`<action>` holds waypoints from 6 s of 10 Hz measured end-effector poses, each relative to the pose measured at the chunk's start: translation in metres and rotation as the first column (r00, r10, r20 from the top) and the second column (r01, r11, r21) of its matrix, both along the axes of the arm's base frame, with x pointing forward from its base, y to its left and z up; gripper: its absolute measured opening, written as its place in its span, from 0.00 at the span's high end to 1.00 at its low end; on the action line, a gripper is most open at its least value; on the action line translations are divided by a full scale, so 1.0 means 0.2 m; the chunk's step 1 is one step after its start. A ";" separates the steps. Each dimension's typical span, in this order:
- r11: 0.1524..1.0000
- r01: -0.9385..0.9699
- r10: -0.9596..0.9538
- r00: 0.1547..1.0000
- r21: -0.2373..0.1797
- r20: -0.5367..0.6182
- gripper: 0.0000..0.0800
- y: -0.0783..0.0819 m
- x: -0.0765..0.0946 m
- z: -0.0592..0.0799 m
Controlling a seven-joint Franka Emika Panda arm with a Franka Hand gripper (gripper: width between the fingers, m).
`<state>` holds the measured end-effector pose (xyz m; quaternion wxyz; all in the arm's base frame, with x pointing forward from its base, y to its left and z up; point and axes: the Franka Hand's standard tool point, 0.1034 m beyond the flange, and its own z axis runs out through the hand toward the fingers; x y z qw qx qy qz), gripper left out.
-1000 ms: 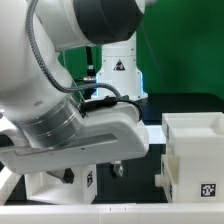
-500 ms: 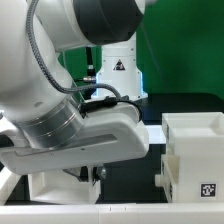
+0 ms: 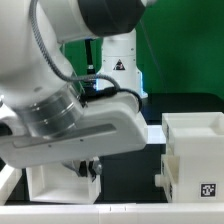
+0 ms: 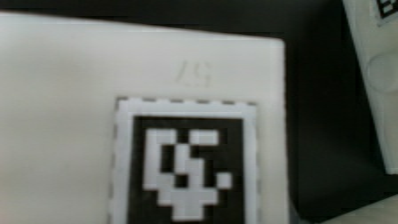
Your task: Assemble drawer
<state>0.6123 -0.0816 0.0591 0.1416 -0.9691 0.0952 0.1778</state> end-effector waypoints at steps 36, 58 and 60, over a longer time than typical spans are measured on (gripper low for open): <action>0.956 0.241 -0.122 0.847 -0.168 0.517 0.19 0.00 -0.16 -0.05; 0.955 0.176 -0.025 0.851 -0.240 0.524 0.95 -0.06 -0.15 -0.18; 0.955 0.176 -0.025 0.850 -0.240 0.526 0.95 -0.06 -0.15 -0.17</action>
Offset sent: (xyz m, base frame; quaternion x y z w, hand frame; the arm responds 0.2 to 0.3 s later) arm 0.0160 -0.0073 0.0045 0.0469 0.0001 -0.0297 0.9985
